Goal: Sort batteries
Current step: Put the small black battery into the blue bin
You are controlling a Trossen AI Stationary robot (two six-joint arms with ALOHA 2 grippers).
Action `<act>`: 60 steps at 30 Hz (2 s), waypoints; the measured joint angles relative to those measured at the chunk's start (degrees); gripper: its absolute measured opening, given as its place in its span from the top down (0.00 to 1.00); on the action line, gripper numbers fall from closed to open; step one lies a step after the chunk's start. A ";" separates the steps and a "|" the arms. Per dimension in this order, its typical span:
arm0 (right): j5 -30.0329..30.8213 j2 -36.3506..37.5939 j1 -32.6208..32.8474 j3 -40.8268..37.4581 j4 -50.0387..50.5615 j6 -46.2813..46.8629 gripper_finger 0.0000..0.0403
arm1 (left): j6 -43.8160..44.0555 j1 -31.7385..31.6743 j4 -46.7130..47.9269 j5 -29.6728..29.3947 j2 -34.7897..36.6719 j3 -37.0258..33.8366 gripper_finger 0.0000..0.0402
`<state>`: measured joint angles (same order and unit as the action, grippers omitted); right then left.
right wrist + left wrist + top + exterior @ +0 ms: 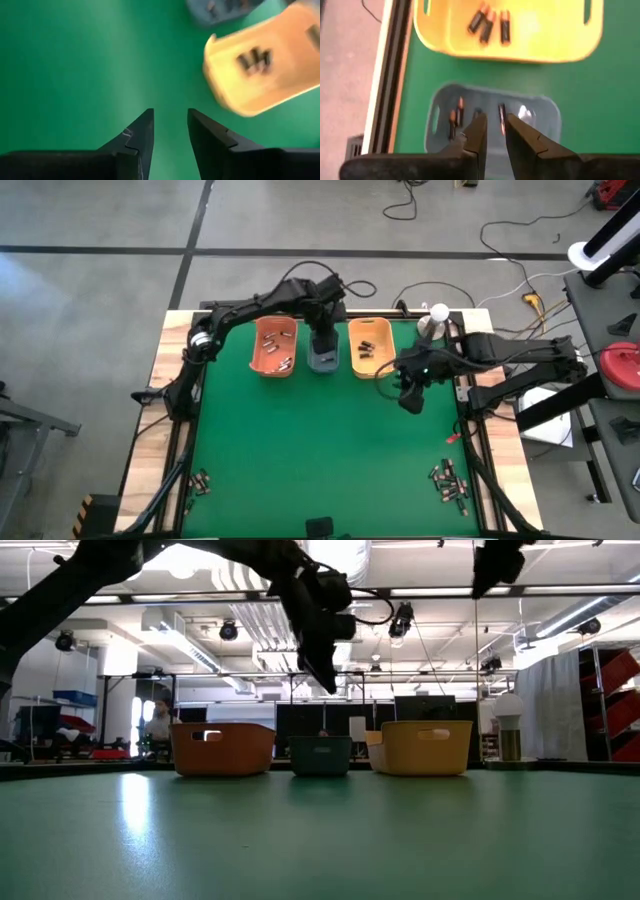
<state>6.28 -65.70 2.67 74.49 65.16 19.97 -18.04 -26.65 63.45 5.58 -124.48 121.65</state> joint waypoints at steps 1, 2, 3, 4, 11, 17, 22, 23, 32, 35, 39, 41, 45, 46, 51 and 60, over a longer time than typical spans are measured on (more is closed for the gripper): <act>-0.68 -0.28 0.56 -0.48 0.95 0.02 0.72 | -0.14 0.00 2.07 0.00 0.03 0.75 0.88; -1.07 -0.64 1.21 -0.85 2.04 0.23 0.71 | -0.16 0.00 4.01 0.00 0.18 1.02 0.88; -1.76 -0.92 1.84 -1.38 2.95 0.28 0.71 | -0.14 0.00 5.78 0.00 0.54 0.97 0.88; -2.36 -1.21 2.65 -1.92 3.72 0.30 0.71 | -0.04 0.00 6.95 -0.02 0.99 0.25 0.88; -6.28 -1.48 11.45 -9.23 2.82 4.82 0.75 | 8.84 2.65 4.71 -0.02 10.03 -14.74 0.88; -8.53 -1.71 18.91 -18.36 -1.93 13.74 0.72 | 19.90 8.38 -8.17 -0.39 22.21 -31.09 0.88; -12.77 -4.64 24.49 -21.55 -4.29 17.70 0.67 | 24.79 13.36 -17.46 -0.48 30.29 -41.57 0.88; -12.77 -5.48 25.67 -21.55 -4.40 17.47 0.66 | 25.45 14.26 -18.71 -0.52 31.69 -43.17 0.88; -17.19 -15.11 34.53 -21.01 -5.31 16.72 0.66 | 36.32 24.51 -22.64 -6.37 42.70 -55.93 0.88; -17.80 -17.61 38.07 -20.68 -7.37 17.28 0.68 | 40.62 29.32 -24.08 -9.76 45.73 -59.48 0.88; -18.29 -20.30 41.82 -20.63 -10.15 17.72 0.71 | 44.38 35.59 -27.24 -15.98 48.09 -62.62 0.88; -18.27 -21.24 43.10 -20.65 -10.42 17.54 0.72 | 46.01 37.88 -27.89 -18.00 48.54 -63.59 0.88; -18.15 -22.41 43.60 -20.96 -10.41 17.31 0.74 | 48.61 40.61 -28.42 -20.24 48.71 -64.61 0.88; -17.78 -22.64 43.58 -21.07 -10.47 17.29 0.75 | 48.79 40.98 -28.37 -20.64 48.54 -64.80 0.88; -15.69 -24.46 43.59 -21.59 -10.68 16.20 0.77 | 48.82 41.60 -28.50 -20.72 47.03 -64.81 0.88; -15.23 -27.03 43.52 -24.10 -12.23 15.45 0.81 | 48.13 41.75 -29.34 -20.72 45.21 -64.77 0.88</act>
<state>-8.95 -92.73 46.19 50.40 52.93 35.42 30.09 15.09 34.11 -15.14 -79.27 56.87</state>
